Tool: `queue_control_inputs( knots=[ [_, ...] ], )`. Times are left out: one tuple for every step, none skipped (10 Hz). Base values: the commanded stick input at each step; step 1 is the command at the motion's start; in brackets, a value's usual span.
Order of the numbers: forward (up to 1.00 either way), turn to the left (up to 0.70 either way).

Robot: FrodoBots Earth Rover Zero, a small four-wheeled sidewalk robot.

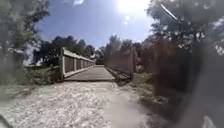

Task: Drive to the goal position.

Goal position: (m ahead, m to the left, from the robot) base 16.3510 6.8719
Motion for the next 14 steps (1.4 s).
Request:
queue_control_inputs(
  knots=[
    [0.70,0.00],
    [0.70,0.00],
    [0.70,0.00],
    [0.70,0.00],
    [0.70,0.00],
    [0.70,0.00],
    [0.70,0.00],
    [0.70,0.00],
    [0.70,0.11],
    [0.70,0.35],
    [0.70,0.35],
    [0.70,0.35],
    [0.70,0.35],
    [0.70,0.35]
  ],
)
